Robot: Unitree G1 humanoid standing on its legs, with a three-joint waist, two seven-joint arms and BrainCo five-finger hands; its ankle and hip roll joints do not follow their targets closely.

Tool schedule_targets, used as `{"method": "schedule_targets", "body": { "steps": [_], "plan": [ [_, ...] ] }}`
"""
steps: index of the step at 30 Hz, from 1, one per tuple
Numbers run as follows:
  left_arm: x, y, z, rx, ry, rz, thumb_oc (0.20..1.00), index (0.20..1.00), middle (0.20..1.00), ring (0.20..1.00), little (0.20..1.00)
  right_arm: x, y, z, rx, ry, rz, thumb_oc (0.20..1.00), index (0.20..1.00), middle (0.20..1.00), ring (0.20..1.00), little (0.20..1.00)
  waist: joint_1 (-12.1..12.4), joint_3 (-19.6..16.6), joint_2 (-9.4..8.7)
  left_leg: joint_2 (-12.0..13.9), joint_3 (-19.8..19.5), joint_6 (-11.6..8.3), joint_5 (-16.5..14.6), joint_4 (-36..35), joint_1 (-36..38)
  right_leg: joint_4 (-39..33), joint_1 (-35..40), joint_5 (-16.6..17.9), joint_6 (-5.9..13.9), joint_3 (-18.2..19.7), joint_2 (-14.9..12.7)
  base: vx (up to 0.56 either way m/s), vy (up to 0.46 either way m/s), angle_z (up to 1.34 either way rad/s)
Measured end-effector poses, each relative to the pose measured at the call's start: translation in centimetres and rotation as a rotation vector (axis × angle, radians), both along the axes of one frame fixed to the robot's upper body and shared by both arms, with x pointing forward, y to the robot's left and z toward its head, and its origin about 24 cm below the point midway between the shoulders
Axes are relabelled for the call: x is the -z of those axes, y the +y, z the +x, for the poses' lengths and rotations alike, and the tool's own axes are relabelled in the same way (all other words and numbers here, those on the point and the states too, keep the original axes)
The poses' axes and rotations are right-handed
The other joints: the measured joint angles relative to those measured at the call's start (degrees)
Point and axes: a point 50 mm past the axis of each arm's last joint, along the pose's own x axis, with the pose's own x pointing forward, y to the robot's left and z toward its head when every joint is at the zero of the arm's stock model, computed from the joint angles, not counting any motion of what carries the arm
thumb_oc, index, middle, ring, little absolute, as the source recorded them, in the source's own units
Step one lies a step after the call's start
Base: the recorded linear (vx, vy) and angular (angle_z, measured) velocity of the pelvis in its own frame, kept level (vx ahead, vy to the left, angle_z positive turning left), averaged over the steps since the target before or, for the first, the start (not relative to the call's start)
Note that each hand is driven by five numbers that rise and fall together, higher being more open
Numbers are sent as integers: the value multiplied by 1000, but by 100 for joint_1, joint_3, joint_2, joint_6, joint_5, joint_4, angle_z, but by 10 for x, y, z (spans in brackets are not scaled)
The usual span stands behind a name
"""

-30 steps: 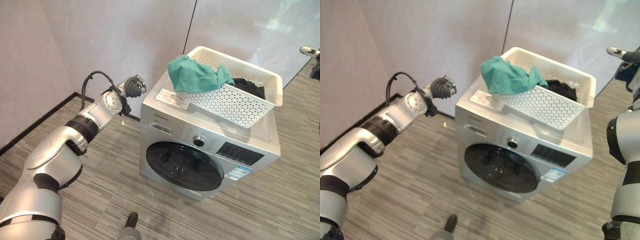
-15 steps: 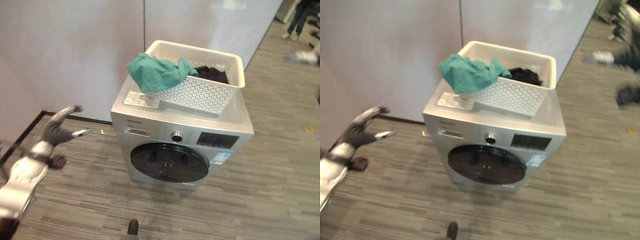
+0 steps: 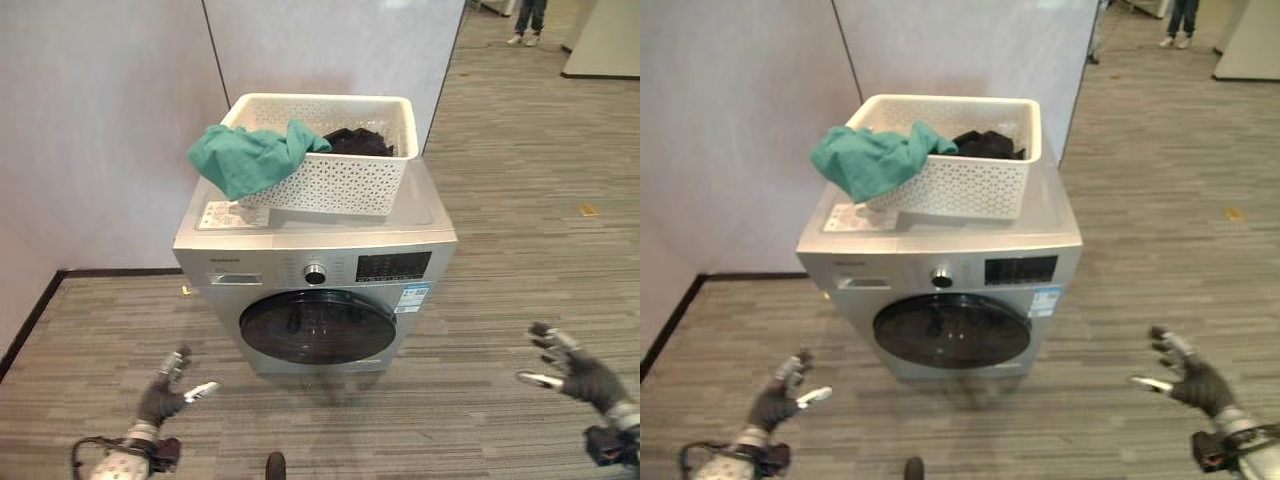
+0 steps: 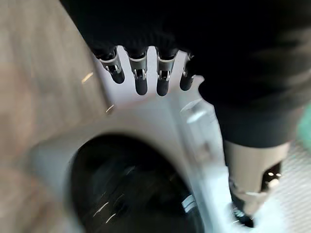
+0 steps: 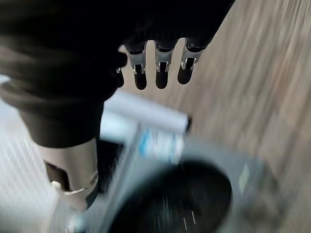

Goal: Grab the laundry basket,head to the washer,open it,put in the laundry and shut it.

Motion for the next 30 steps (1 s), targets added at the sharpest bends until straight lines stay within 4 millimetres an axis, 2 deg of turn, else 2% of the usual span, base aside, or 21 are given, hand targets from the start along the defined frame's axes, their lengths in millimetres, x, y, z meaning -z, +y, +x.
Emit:
{"method": "schedule_targets", "body": {
  "steps": [1, 2, 3, 6, 7, 9, 10, 11, 12, 13, 15, 16, 18, 19, 24, 26, 27, 28, 29, 30],
  "plan": [
    [3, -7, 2, 12, 5, -19, 1000, 1000, 1000, 1000, 1000, 1, 4, 7, -22, -7, -1, 1000, 1000, 1000, 1000, 1000, 35, 28, 33, 14, -7, 5, 7, 0, -14, 0, -11, 17, -16, -4, 20, -83, -205, -1],
    [15, -17, 3, 39, 44, -36, 1000, 1000, 1000, 1000, 1000, 13, 12, 23, -52, 8, -19, 1000, 1000, 1000, 1000, 1000, 73, 42, 34, 50, -13, -41, 67, 2, -2, 0, 12, 20, -15, 13, 70, -70, -219, 9],
    [26, -24, 4, 70, 98, -37, 1000, 1000, 1000, 1000, 1000, 25, 17, 28, -67, 46, -35, 1000, 1000, 1000, 1000, 1000, 74, 43, 31, 67, -79, -57, 90, 2, -6, 0, 32, 7, -31, -37, 95, -57, -148, 18],
    [40, -45, 12, 117, 147, -68, 1000, 1000, 1000, 1000, 1000, 51, 25, 39, -57, 109, -69, 1000, 1000, 1000, 1000, 1000, 179, 103, 52, 149, -250, -105, 143, 2, -40, -1, 97, -17, -92, -160, 222, -12, -120, 26],
    [41, -51, 14, 122, 144, -83, 1000, 1000, 1000, 1000, 1000, 54, 25, 41, -54, 116, -101, 1000, 1000, 1000, 1000, 1000, 214, 139, 98, 168, -317, -107, 149, 2, -40, -2, 137, -25, -114, -233, 260, -48, -158, 24],
    [52, -59, 11, 118, 193, -76, 1000, 1000, 1000, 1000, 1000, 78, 28, 52, -1, 164, -163, 1000, 1000, 1000, 1000, 1000, 220, 131, 152, 215, -410, -127, 201, 8, -7, -1, 218, -61, -167, -315, 343, -83, -92, 32],
    [61, -69, 16, 141, 236, -63, 1000, 1000, 1000, 1000, 1000, 91, 31, 56, 44, 191, -185, 1000, 1000, 1000, 1000, 1000, 214, 179, 214, 257, -479, -172, 234, 73, -67, -2, 254, -86, -217, -440, 387, -80, -20, 33],
    [61, -74, 19, 139, 236, -72, 1000, 1000, 1000, 1000, 1000, 92, 34, 58, 48, 184, -193, 1000, 1000, 1000, 1000, 1000, 303, 206, 302, 284, -476, -186, 270, 122, -139, 4, 243, -85, -259, -457, 456, -113, -40, 45],
    [61, -77, 24, 153, 232, -59, 1000, 1000, 1000, 1000, 1000, 93, 34, 61, 71, 175, -202, 1000, 1000, 1000, 1000, 1000, 274, 283, 305, 254, -365, -145, 344, 251, -274, -2, 231, -50, -328, -581, 416, -86, -15, 53],
    [58, -81, 29, 183, 216, -31, 1000, 1000, 1000, 1000, 1000, 92, 33, 62, 88, 161, -231, 1000, 1000, 1000, 1000, 1000, 270, 329, 394, 228, 55, 35, 407, 259, -370, 50, 237, -44, -376, -765, 470, -87, -7, 76],
    [55, -82, 35, 191, 198, -17, 1000, 1000, 1000, 1000, 1000, 98, 32, 59, 128, 168, -266, 1000, 1000, 1000, 1000, 1000, 227, 396, 305, 136, 640, 238, 282, 621, -487, 0, 298, -47, -408, -1070, 334, -29, 24, 60],
    [54, -81, 36, 188, 192, -11, 1000, 1000, 1000, 1000, 1000, 98, 34, 59, 132, 160, -281, 1000, 1000, 1000, 1000, 1000, 239, 399, 191, -45, 861, 427, 56, 943, -509, 1, 330, -72, -413, -1096, 152, -8, 46, 22],
    [53, -78, 37, 192, 186, 12, 1000, 1000, 1000, 1000, 1000, 96, 36, 62, 128, 139, -296, 1000, 1000, 1000, 1000, 1000, 226, 396, 127, -333, 954, 490, -191, 1097, -404, 55, 356, -44, -313, -1070, 45, -6, 92, 16],
    [49, -76, 40, 193, 167, 23, 1000, 1000, 1000, 1000, 1000, 96, 36, 62, 134, 133, -315, 1000, 1000, 1000, 1000, 1000, 194, 386, 150, -363, 888, 491, -270, 980, -386, 55, 348, -68, -267, -1141, 56, 12, 164, 23],
    [39, -71, 47, 210, 123, 43, 1000, 1000, 1000, 1000, 1000, 94, 48, 75, 135, 92, -303, 1000, 1000, 1000, 1000, 1000, 230, 525, -55, -554, 834, 533, -250, 657, -305, 99, 250, -73, -153, -1146, -118, -14, 143, 5],
    [38, -67, 46, 217, 125, 56, 1000, 1000, 1000, 1000, 1000, 84, 50, 89, 124, 46, -337, 1000, 1000, 1000, 1000, 1000, 260, 574, -69, -593, 947, 609, -198, 514, -310, 125, 95, -34, -84, -1032, -190, -145, 94, -27],
    [36, -61, 48, 225, 119, 79, 1000, 1000, 1000, 1000, 1000, 76, 53, 104, 116, 10, -367, 1000, 1000, 1000, 1000, 1000, 276, 680, -72, -623, 1009, 630, -199, 497, -332, 176, -4, 1, -32, -957, -252, -164, 72, -53],
    [32, -56, 49, 230, 106, 95, 1000, 1000, 1000, 1000, 1000, 68, 59, 119, 100, -23, -385, 1000, 1000, 1000, 1000, 1000, 315, 781, -79, -563, 1183, 642, -201, 480, -336, 341, -197, 16, -13, -829, -301, -153, 54, -103],
    [27, -49, 49, 236, 92, 118, 1000, 1000, 1000, 1000, 1000, 56, 72, 139, 59, -71, -397, 1000, 1000, 1000, 1000, 1000, 462, 883, -100, -460, 1506, 643, -203, 429, -339, 515, -511, 62, -32, -661, -332, -63, -26, -118],
    [25, -43, 49, 242, 92, 132, 1000, 1000, 1000, 1000, 1000, 45, 82, 151, 34, -122, -391, 1000, 1000, 1000, 1000, 1000, 535, 938, -104, -438, 1609, 649, -206, 416, -402, 513, -605, 85, -61, -687, -347, -48, -51, -87]
  ]
}}
